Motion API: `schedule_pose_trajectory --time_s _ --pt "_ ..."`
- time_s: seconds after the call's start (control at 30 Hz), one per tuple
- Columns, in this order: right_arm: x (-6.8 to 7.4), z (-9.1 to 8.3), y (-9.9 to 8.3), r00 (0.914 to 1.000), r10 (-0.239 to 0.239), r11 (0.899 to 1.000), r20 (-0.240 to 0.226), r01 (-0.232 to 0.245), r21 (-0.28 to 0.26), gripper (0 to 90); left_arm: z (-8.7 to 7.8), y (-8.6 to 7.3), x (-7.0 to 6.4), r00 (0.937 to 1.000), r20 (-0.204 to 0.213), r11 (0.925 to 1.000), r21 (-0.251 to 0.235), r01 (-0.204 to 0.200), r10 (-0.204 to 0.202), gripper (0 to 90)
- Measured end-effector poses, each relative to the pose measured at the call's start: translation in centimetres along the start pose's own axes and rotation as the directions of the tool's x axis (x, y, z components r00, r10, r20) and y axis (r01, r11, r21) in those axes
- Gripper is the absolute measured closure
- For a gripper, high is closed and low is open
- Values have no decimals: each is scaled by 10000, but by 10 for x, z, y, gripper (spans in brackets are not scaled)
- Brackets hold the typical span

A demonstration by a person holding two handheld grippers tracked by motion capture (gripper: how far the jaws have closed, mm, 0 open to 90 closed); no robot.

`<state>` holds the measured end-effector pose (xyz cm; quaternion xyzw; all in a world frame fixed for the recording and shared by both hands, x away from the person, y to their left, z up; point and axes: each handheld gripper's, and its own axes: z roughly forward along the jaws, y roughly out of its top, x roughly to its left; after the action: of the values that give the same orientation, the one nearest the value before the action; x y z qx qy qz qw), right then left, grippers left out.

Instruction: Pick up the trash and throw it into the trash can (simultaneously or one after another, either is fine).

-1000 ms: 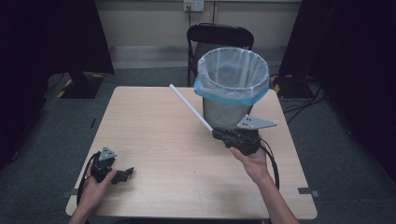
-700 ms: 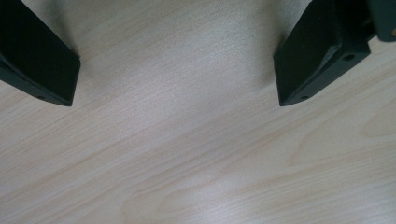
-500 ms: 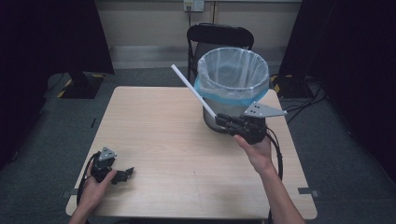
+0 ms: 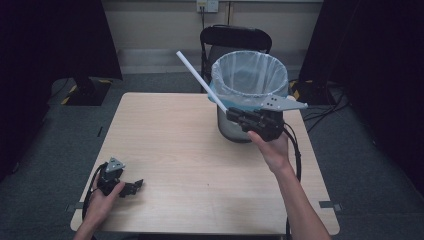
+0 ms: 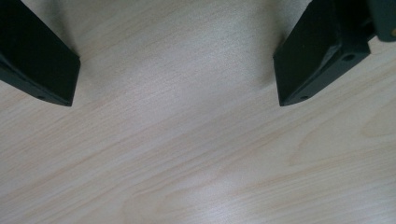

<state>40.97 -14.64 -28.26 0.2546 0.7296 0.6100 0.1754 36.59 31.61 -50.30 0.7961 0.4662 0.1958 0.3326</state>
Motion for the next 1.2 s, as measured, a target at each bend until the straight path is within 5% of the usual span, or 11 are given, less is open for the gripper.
schedule_pose_trajectory --time_s 0.47,1.2 --pt "-4 -1 35 9996 -266 9971 40 268 -714 811 0 0 0 10000 1 10000 0 0 0 0" --pt "-49 4 79 9978 480 9929 465 -426 -1107 811 0 0 0 10000 4 10000 17 -13 13 0"
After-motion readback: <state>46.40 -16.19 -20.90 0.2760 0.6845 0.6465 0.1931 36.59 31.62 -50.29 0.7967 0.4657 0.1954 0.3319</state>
